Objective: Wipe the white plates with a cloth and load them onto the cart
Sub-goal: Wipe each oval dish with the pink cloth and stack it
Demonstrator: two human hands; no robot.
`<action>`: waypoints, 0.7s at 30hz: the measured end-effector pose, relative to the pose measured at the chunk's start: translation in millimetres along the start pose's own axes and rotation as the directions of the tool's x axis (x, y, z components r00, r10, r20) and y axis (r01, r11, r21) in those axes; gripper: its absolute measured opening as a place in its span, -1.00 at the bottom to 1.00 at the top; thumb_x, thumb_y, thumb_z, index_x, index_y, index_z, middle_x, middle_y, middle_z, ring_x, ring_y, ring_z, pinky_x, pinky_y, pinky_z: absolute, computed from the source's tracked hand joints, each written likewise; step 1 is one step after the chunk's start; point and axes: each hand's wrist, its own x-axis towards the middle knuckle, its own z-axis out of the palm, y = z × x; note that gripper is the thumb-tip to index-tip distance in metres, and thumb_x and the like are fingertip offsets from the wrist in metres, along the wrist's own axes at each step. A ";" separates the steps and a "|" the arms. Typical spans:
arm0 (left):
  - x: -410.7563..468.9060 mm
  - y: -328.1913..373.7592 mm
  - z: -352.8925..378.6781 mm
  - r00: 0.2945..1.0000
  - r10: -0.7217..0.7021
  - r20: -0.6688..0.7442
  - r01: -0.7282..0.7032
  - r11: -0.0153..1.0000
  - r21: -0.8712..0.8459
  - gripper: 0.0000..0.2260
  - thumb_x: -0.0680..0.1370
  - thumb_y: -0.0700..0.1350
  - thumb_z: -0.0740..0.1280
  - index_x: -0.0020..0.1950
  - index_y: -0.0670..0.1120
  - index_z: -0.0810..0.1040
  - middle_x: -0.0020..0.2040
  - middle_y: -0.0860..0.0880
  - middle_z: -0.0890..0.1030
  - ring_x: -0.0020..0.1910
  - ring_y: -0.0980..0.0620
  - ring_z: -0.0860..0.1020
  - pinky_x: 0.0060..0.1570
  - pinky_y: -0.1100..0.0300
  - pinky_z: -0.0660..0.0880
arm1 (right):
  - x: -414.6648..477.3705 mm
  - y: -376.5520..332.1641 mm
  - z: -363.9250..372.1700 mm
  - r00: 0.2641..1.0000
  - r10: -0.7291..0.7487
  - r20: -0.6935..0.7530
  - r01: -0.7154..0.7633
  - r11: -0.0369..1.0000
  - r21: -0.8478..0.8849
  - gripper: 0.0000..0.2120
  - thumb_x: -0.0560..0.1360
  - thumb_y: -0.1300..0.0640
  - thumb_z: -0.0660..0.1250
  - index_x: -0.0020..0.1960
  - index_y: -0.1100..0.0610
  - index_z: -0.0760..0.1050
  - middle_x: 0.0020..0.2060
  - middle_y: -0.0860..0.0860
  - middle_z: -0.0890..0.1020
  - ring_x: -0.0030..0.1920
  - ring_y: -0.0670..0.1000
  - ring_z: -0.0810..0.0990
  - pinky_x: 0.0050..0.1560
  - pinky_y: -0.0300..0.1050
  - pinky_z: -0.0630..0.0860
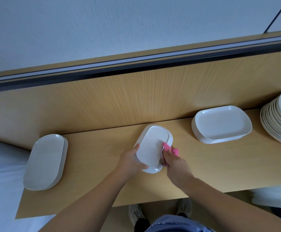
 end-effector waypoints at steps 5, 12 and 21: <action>2.0 0.6 1.5 0.999 -0.016 -0.033 0.014 0.999 -0.053 -0.15 0.30 -0.16 0.59 0.52 -0.08 0.27 0.34 -0.01 0.48 0.18 0.10 0.44 0.11 0.25 0.45 | -25.0 -3.3 11.5 0.937 -0.348 -0.018 0.330 0.902 -0.278 -0.30 0.06 0.27 0.60 0.20 0.25 0.55 0.08 0.13 0.65 0.00 0.11 0.66 -0.13 -0.18 0.61; 3.3 1.6 -1.8 1.000 -0.010 -0.011 0.009 0.996 -0.088 -0.15 0.30 -0.23 0.58 0.52 -0.10 0.27 0.37 -0.01 0.45 0.20 0.20 0.37 0.07 0.38 0.33 | -20.5 11.1 -16.2 0.883 -0.464 -0.071 0.443 0.874 -0.201 -0.37 0.20 0.43 0.51 0.26 0.19 0.56 0.16 0.10 0.64 0.13 0.11 0.64 0.10 0.02 0.61; 6.6 5.6 -4.4 0.999 0.033 0.019 -0.031 0.997 -0.075 -0.24 0.29 -0.27 0.58 0.45 -0.12 0.38 0.18 0.08 0.51 0.22 0.08 0.48 0.09 0.35 0.38 | 3.4 18.4 -1.9 0.833 -0.531 0.155 0.548 0.756 -0.359 -0.29 0.30 0.27 0.53 0.39 0.06 0.39 0.34 0.05 0.51 0.37 0.18 0.45 0.31 0.13 0.43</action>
